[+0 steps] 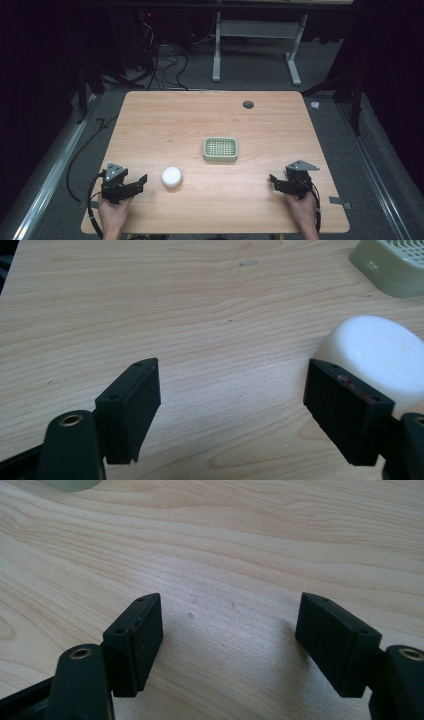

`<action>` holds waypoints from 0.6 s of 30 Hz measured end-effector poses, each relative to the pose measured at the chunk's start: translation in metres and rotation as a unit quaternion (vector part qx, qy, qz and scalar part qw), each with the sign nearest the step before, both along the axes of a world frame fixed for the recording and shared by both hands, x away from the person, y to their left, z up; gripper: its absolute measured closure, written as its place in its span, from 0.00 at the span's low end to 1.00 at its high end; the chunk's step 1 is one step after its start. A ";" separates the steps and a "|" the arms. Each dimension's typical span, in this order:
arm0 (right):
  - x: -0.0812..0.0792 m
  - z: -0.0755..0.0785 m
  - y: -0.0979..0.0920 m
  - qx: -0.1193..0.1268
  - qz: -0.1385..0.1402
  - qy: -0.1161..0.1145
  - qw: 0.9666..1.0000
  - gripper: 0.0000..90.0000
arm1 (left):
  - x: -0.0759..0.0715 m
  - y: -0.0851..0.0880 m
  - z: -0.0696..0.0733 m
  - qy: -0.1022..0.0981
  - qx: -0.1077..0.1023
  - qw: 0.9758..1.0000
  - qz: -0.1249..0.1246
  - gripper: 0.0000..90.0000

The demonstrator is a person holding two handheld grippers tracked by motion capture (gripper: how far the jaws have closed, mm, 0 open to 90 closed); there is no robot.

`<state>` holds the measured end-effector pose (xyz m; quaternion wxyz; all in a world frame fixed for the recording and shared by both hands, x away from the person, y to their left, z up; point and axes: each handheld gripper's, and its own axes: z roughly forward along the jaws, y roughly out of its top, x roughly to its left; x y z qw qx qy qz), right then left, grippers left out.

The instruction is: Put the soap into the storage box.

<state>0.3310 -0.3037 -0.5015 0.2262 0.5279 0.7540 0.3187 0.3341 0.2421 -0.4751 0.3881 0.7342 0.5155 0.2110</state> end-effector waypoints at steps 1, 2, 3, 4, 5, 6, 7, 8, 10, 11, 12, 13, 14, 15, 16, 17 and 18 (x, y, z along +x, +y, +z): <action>0.000 0.000 0.000 0.000 0.000 0.000 1.000 0.31 | -0.002 -0.002 0.001 -0.002 -0.005 1.000 -0.005 0.26; 0.000 0.000 0.000 0.000 0.000 0.000 1.000 0.31 | -0.002 -0.002 0.001 -0.002 -0.005 1.000 -0.005 0.25; 0.000 0.000 0.000 0.000 0.000 0.000 1.000 0.31 | -0.003 -0.004 0.002 -0.003 -0.007 1.000 -0.008 0.25; 0.000 0.000 0.000 0.000 0.001 -0.001 1.000 0.31 | -0.005 -0.006 0.002 -0.004 -0.007 1.000 -0.013 0.25; 0.000 0.000 0.000 -0.001 0.001 0.000 1.000 0.31 | -0.006 -0.007 0.003 -0.004 -0.008 1.000 -0.016 0.25; 0.000 0.000 0.000 0.000 0.000 0.000 1.000 0.31 | -0.007 -0.009 0.004 -0.004 -0.008 1.000 -0.019 0.25; 0.000 0.000 0.000 0.000 0.000 -0.001 1.000 0.31 | -0.008 -0.010 0.004 -0.004 -0.010 1.000 -0.021 0.25; 0.000 0.000 0.000 0.000 0.000 -0.001 1.000 0.31 | -0.008 -0.011 0.005 -0.005 -0.010 1.000 -0.022 0.25; 0.000 0.000 0.000 -0.001 0.000 0.000 1.000 0.31 | -0.009 -0.014 0.006 -0.005 -0.011 0.999 -0.031 0.25; 0.000 0.000 0.000 -0.001 0.000 0.000 1.000 0.31 | -0.009 -0.015 0.007 -0.001 -0.011 0.999 -0.032 0.25; 0.000 0.000 0.000 -0.001 0.001 -0.001 1.000 0.31 | -0.009 -0.017 0.007 0.000 -0.011 0.999 -0.035 0.25; 0.000 0.000 0.000 0.000 0.000 0.000 1.000 0.31 | -0.009 -0.019 0.007 0.003 -0.009 0.999 -0.038 0.25; 0.000 0.000 0.000 -0.001 0.001 0.001 1.000 0.31 | -0.009 -0.021 0.006 0.004 -0.009 0.999 -0.041 0.25; 0.000 0.000 0.000 -0.001 0.001 0.001 1.000 0.31 | -0.009 -0.021 0.006 0.004 -0.009 0.999 -0.041 0.25; 0.000 0.000 0.000 0.000 0.001 0.000 1.000 0.31 | -0.009 -0.023 0.004 0.005 -0.009 0.999 -0.043 0.25; 0.000 0.000 0.000 0.001 0.001 0.000 1.000 0.31 | -0.009 -0.024 0.004 0.006 -0.008 0.999 -0.044 0.25; 0.000 0.000 0.000 0.001 0.001 0.000 1.000 0.31 | -0.009 -0.026 0.004 0.007 -0.011 0.999 -0.045 0.25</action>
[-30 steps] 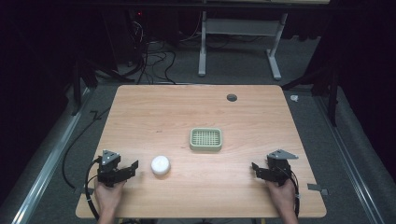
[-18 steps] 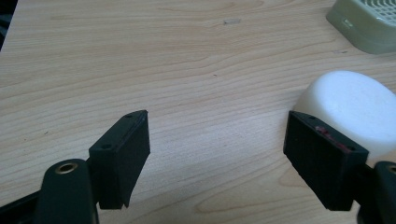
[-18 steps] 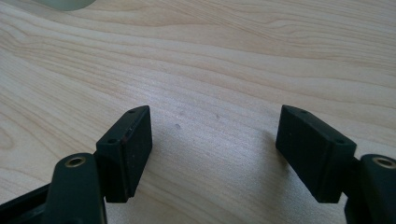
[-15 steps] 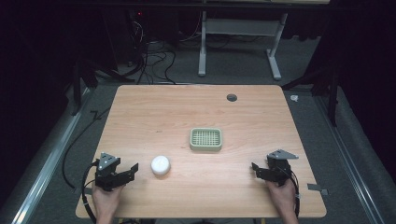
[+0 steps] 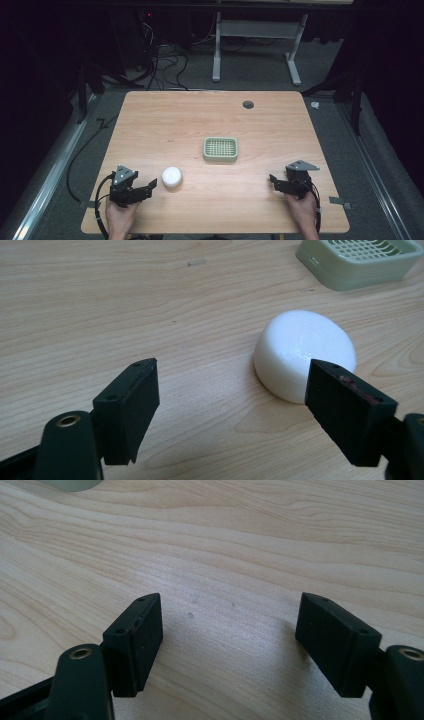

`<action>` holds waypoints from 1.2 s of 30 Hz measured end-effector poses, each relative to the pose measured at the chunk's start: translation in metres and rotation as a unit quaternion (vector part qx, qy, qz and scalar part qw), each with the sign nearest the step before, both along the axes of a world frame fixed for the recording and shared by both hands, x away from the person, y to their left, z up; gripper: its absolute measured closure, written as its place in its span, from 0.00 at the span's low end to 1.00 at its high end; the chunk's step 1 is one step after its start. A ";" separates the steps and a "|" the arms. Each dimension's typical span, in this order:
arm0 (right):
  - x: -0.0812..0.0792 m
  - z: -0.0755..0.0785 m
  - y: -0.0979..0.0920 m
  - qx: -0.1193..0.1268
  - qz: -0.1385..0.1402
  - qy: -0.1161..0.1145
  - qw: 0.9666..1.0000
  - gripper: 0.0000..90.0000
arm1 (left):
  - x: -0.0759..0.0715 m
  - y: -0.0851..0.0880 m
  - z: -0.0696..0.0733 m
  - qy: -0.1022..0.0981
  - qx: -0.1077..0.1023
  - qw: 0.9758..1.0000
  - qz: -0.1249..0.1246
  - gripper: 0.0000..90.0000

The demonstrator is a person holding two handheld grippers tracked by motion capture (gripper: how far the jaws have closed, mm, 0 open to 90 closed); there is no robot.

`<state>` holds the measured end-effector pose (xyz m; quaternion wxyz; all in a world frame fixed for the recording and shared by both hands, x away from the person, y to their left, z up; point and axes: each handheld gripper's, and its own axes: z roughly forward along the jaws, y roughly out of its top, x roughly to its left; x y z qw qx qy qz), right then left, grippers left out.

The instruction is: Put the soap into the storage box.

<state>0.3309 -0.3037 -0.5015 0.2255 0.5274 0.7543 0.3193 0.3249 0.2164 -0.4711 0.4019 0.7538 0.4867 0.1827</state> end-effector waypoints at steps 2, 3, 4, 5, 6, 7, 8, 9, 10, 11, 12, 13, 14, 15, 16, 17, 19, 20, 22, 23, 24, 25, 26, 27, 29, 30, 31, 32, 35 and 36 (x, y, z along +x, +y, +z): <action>0.000 0.000 0.000 -0.001 0.000 0.001 1.000 0.31 | -0.001 -0.004 0.000 0.000 0.000 1.000 -0.005 0.24; 0.000 0.000 0.000 -0.002 0.000 0.000 1.000 0.31 | -0.001 -0.006 0.001 0.000 0.002 1.000 -0.009 0.23; 0.000 0.000 0.000 -0.001 0.000 -0.001 1.000 0.31 | -0.002 -0.008 0.001 -0.001 0.003 1.000 -0.012 0.23; 0.000 0.000 0.000 -0.001 0.000 -0.001 1.000 0.31 | -0.003 -0.011 0.001 -0.002 0.003 1.000 -0.016 0.23; 0.000 0.000 0.000 -0.001 0.000 -0.001 1.000 0.31 | -0.003 -0.013 0.002 0.000 0.004 1.000 -0.019 0.23; 0.000 0.000 0.000 -0.001 0.000 -0.001 1.000 0.31 | -0.002 -0.014 0.002 -0.002 0.004 1.000 -0.020 0.23; 0.000 0.000 0.000 -0.001 -0.001 0.000 1.000 0.31 | -0.002 -0.016 0.002 -0.001 0.004 1.000 -0.021 0.23; 0.000 0.000 0.000 -0.001 0.000 -0.001 1.000 0.31 | -0.002 -0.018 0.002 -0.001 0.004 1.000 -0.023 0.23; 0.000 0.000 0.000 0.000 0.000 0.000 1.000 0.31 | -0.001 -0.021 0.002 0.000 0.001 1.000 -0.025 0.23; 0.000 0.000 0.000 -0.001 0.001 0.000 1.000 0.31 | -0.001 -0.022 0.002 0.002 0.001 1.000 -0.028 0.23; 0.000 0.000 0.000 -0.001 0.001 0.001 1.000 0.31 | 0.000 -0.024 0.002 0.003 0.000 0.999 -0.032 0.23; 0.000 0.000 0.000 -0.001 0.000 0.000 1.000 0.31 | -0.001 -0.027 0.002 0.001 -0.002 0.999 -0.034 0.23; 0.000 0.000 0.000 -0.001 0.000 0.000 1.000 0.31 | -0.001 -0.029 0.002 0.000 0.002 0.999 -0.037 0.23; 0.000 0.000 0.000 -0.002 0.000 0.000 1.000 0.31 | 0.000 -0.032 0.002 0.000 0.006 0.999 -0.040 0.23; 0.000 0.000 0.000 0.000 0.001 0.000 1.000 0.31 | 0.000 -0.035 0.001 -0.001 0.010 0.999 -0.041 0.22; 0.000 0.000 0.000 0.000 0.001 0.000 1.000 0.31 | 0.001 -0.037 0.001 0.000 0.011 0.999 -0.042 0.22; 0.000 0.000 0.000 0.000 0.001 0.000 1.000 0.30 | 0.002 -0.042 -0.001 0.000 0.013 0.999 -0.043 0.22; 0.000 0.000 0.000 -0.001 0.002 -0.001 1.000 0.30 | 0.003 -0.044 -0.001 0.002 0.014 0.999 -0.043 0.21; 0.000 0.000 0.000 0.000 0.002 0.000 1.000 0.30 | 0.006 -0.048 -0.002 0.005 0.019 0.999 -0.045 0.20; 0.000 0.000 0.000 0.001 0.002 0.000 1.000 0.31 | 0.008 -0.049 -0.002 0.011 0.021 0.999 -0.046 0.18; 0.000 0.000 0.000 0.002 0.001 0.000 1.000 0.31 | 0.009 -0.051 -0.003 0.014 0.018 0.999 -0.046 0.17; 0.000 0.000 0.000 0.002 0.000 0.000 1.000 0.31 | 0.010 -0.052 -0.003 0.017 0.019 0.999 -0.048 0.17; 0.000 0.000 0.000 0.001 0.001 0.001 1.000 0.31 | 0.011 -0.054 -0.003 0.019 0.021 0.998 -0.049 0.17; 0.000 0.000 0.000 0.000 0.002 0.000 1.000 0.31 | 0.012 -0.056 -0.004 0.018 0.030 0.998 -0.048 0.17; 0.000 0.000 0.000 0.001 0.001 0.000 1.000 0.31 | 0.014 -0.058 -0.005 0.020 0.034 0.998 -0.048 0.17; 0.000 0.000 0.000 0.002 0.001 0.001 1.000 0.31 | 0.015 -0.060 -0.006 0.024 0.034 0.998 -0.046 0.17; 0.000 0.000 0.000 0.001 0.001 0.001 1.000 0.31 | 0.016 -0.060 -0.007 0.026 0.036 0.998 -0.046 0.17; 0.000 0.000 0.000 0.001 0.001 0.000 1.000 0.31 | 0.018 -0.062 -0.008 0.025 0.039 0.998 -0.042 0.17; 0.000 0.000 0.000 0.001 0.001 0.000 1.000 0.31 | 0.020 -0.064 -0.010 0.028 0.048 0.998 -0.038 0.17; 0.000 0.000 0.000 0.002 0.000 0.000 1.000 0.31 | 0.022 -0.065 -0.011 0.029 0.051 0.998 -0.035 0.17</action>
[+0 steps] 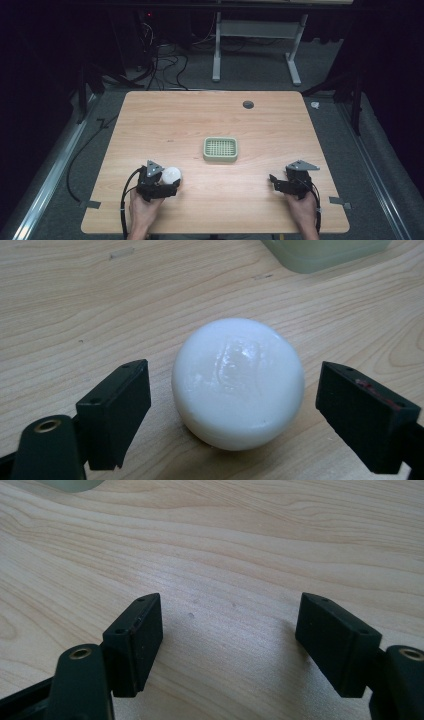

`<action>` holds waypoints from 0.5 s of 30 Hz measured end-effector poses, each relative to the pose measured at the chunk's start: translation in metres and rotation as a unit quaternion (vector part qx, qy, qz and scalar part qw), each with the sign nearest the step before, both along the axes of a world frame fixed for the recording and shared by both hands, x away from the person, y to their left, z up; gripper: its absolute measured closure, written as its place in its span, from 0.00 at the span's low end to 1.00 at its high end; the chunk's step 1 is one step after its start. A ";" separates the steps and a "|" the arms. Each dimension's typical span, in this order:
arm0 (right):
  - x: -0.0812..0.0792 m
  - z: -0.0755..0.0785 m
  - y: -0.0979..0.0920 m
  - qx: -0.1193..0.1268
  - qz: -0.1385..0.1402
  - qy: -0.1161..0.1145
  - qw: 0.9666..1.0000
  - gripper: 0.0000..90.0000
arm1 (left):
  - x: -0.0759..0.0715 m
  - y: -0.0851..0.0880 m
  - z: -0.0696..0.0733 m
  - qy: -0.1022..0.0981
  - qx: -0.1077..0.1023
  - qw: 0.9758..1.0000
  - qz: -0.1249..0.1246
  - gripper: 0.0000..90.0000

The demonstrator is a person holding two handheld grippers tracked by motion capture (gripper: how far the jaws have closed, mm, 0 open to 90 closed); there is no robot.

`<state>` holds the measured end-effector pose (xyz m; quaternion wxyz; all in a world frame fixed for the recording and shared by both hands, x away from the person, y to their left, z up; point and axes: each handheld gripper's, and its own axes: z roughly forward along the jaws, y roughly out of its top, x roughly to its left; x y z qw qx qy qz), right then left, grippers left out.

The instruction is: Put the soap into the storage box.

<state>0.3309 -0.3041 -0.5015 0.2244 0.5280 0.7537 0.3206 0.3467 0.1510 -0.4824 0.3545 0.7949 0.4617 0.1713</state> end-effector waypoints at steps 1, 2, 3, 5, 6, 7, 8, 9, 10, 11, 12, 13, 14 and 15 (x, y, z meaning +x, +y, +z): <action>0.000 0.000 0.000 0.000 0.000 0.000 1.000 0.31 | 0.001 0.000 -0.001 0.001 0.002 1.000 0.002 0.17; 0.000 0.000 0.000 0.000 0.000 0.000 1.000 0.31 | 0.001 -0.001 -0.001 0.000 0.003 1.000 0.003 0.17; 0.000 0.000 0.000 0.000 -0.001 0.000 1.000 0.31 | 0.002 -0.001 -0.002 0.000 0.004 1.000 0.004 0.17; 0.000 0.000 0.000 0.001 0.000 0.000 1.000 0.31 | 0.003 -0.002 -0.003 0.001 0.004 1.000 0.003 0.17; 0.000 0.000 0.000 0.001 0.000 0.000 1.000 0.31 | 0.004 -0.003 -0.004 0.001 0.005 1.000 0.003 0.17; 0.000 0.000 0.000 0.000 0.000 -0.001 1.000 0.31 | 0.004 -0.004 -0.004 -0.001 0.006 1.000 0.002 0.17; 0.000 0.000 0.000 0.000 0.000 0.000 1.000 0.31 | 0.004 -0.005 -0.004 -0.001 0.006 1.000 0.001 0.17; 0.000 0.000 0.000 -0.001 0.000 0.000 1.000 0.31 | 0.004 -0.006 -0.005 -0.001 0.007 1.000 -0.001 0.17; 0.000 0.000 0.000 0.000 0.000 0.001 1.000 0.31 | 0.004 -0.007 -0.005 -0.001 0.007 1.000 -0.001 0.17; 0.000 0.000 0.000 0.000 0.000 0.000 1.000 0.31 | 0.005 -0.008 -0.006 0.000 0.008 1.000 -0.002 0.18; 0.000 0.000 0.000 0.000 0.000 0.000 1.000 0.31 | 0.005 -0.009 -0.006 0.000 0.008 1.000 -0.001 0.18; 0.000 0.000 0.000 -0.001 0.001 0.001 1.000 0.31 | 0.005 -0.009 -0.007 0.002 0.008 1.000 -0.001 0.18; 0.000 0.000 0.000 -0.002 0.001 0.000 1.000 0.31 | 0.006 -0.009 -0.007 0.003 0.010 1.000 -0.003 0.18; 0.000 0.000 0.000 -0.003 0.002 0.000 1.000 0.31 | 0.006 -0.010 -0.008 0.002 0.011 1.000 -0.003 0.19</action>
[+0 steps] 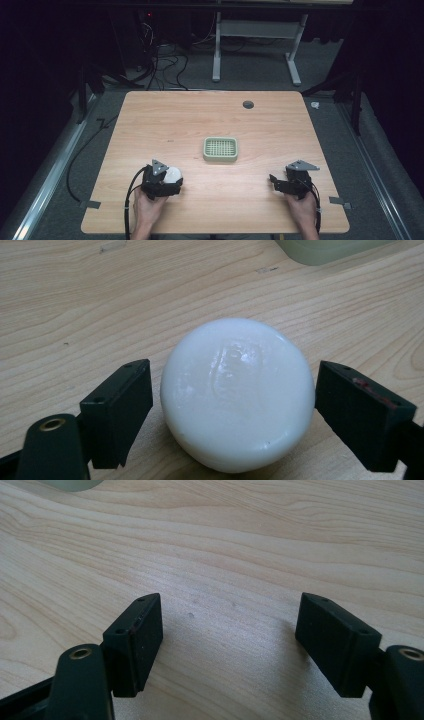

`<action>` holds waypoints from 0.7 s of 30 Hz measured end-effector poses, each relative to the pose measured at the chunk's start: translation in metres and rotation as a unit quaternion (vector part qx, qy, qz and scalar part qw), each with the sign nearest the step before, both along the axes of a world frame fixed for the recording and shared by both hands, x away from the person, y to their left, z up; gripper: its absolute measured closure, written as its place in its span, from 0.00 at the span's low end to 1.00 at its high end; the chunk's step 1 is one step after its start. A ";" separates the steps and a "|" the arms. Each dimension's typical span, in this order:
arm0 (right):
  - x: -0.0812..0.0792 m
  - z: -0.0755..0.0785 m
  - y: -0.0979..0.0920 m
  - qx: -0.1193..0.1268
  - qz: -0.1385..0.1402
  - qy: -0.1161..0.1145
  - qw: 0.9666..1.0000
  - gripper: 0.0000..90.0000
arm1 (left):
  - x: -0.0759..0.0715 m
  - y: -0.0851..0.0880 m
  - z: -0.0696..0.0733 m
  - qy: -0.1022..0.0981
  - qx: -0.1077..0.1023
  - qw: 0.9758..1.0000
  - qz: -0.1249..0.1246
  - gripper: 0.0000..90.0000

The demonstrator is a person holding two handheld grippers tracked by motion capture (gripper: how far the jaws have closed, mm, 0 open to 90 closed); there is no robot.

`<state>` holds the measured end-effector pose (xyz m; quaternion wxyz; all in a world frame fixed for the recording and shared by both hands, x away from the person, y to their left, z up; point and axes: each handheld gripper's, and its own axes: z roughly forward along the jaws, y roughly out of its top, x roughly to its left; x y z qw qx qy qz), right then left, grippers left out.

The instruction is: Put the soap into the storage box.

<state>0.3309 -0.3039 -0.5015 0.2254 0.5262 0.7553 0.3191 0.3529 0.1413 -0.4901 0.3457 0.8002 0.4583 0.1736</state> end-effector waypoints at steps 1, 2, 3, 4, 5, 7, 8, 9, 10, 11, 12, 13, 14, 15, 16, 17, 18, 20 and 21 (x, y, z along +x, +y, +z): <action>0.000 0.000 0.000 0.000 0.000 0.000 1.000 0.31 | 0.000 0.000 0.000 0.000 0.000 1.000 0.000 0.19; 0.000 0.000 0.000 0.002 -0.001 0.001 1.000 0.31 | 0.001 0.000 -0.001 0.000 0.001 1.000 0.000 0.19; 0.000 0.000 0.000 0.002 -0.001 0.000 1.000 0.31 | 0.001 -0.001 -0.001 0.001 0.000 1.000 -0.001 0.20; 0.000 0.000 0.000 0.002 -0.001 0.001 1.000 0.31 | 0.001 -0.002 -0.002 0.000 0.000 1.000 -0.001 0.20; 0.000 0.000 0.000 0.001 0.000 0.000 1.000 0.31 | 0.001 -0.002 -0.002 -0.001 0.000 1.000 -0.002 0.21; 0.000 0.000 0.000 0.001 0.000 0.000 1.000 0.31 | 0.002 -0.004 -0.004 -0.001 0.004 1.000 -0.004 0.22; 0.000 0.000 0.000 0.001 0.000 0.000 1.000 0.31 | 0.002 -0.005 -0.004 -0.002 0.008 1.000 -0.004 0.23; 0.000 0.000 0.000 0.001 0.000 0.000 1.000 0.31 | 0.002 -0.005 -0.005 -0.002 0.010 1.000 -0.004 0.23; 0.000 0.000 0.000 0.000 0.001 0.000 1.000 0.31 | 0.002 -0.005 -0.005 -0.003 0.011 1.000 -0.003 0.23; 0.000 0.000 0.000 -0.001 0.000 -0.001 1.000 0.31 | 0.001 -0.005 -0.005 -0.004 0.012 1.000 -0.002 0.24; 0.000 0.000 0.000 0.000 0.000 -0.001 1.000 0.31 | 0.001 -0.005 -0.005 -0.006 0.013 1.000 -0.002 0.25; 0.000 0.000 0.000 0.000 0.001 0.000 1.000 0.31 | 0.001 -0.005 -0.005 -0.006 0.013 1.000 -0.002 0.27; 0.000 0.000 0.000 0.000 0.000 0.000 1.000 0.31 | 0.002 -0.004 -0.005 -0.006 0.013 1.000 -0.002 0.27; 0.000 0.000 0.000 0.000 0.001 0.000 1.000 0.31 | 0.001 -0.005 -0.005 -0.007 0.014 1.000 -0.003 0.27; 0.000 0.000 0.000 0.000 -0.001 0.000 1.000 0.31 | 0.001 -0.005 -0.005 -0.008 0.015 1.000 -0.003 0.27; 0.000 0.000 0.000 0.000 0.000 -0.001 1.000 0.31 | 0.001 -0.005 -0.005 -0.008 0.016 1.000 -0.003 0.27; 0.000 0.000 0.000 0.000 0.000 0.000 1.000 0.31 | 0.001 -0.005 -0.005 -0.009 0.016 1.000 -0.004 0.27; 0.000 0.000 0.000 0.000 0.000 0.000 1.000 0.31 | 0.001 -0.005 -0.005 -0.009 0.016 1.000 -0.004 0.27; 0.000 0.000 0.000 -0.001 0.000 -0.001 1.000 0.31 | 0.001 -0.005 -0.005 -0.009 0.016 1.000 -0.003 0.27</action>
